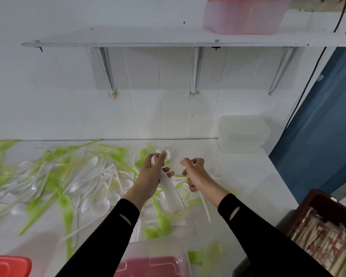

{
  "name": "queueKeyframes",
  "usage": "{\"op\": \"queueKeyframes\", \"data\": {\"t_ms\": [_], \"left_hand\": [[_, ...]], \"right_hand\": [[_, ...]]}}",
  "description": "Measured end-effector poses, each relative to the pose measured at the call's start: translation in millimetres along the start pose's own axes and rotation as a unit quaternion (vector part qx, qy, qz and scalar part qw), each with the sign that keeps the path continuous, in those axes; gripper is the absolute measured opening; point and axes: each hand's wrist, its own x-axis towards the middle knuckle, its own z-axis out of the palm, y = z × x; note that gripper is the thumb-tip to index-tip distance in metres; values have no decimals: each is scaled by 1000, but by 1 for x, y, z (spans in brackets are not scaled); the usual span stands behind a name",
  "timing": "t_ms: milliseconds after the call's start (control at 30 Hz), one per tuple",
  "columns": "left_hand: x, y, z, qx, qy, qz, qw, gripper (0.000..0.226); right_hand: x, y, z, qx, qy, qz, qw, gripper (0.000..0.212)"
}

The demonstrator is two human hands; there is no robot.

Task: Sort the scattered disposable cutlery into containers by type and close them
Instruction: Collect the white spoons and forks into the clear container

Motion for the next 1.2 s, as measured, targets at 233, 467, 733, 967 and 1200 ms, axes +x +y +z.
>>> {"op": "queueKeyframes", "data": {"t_ms": [233,467,733,967,1200], "left_hand": [[-1,-11,-3,131,-96,-60,985,51],[-3,-9,-4,132,-120,-39,983,73],[-5,-7,-3,129,-126,-33,983,42],[4,-1,-9,24,-5,-11,1000,30],[1,0,-4,34,-4,1,999,43]], "right_hand": [[4,10,5,-127,-66,-88,986,63],[3,24,16,-270,-99,-139,948,58],[-5,16,16,-256,-127,-144,947,56],[-13,11,12,-181,-102,-197,958,28],[-19,17,16,-137,-181,-164,960,42]]}}
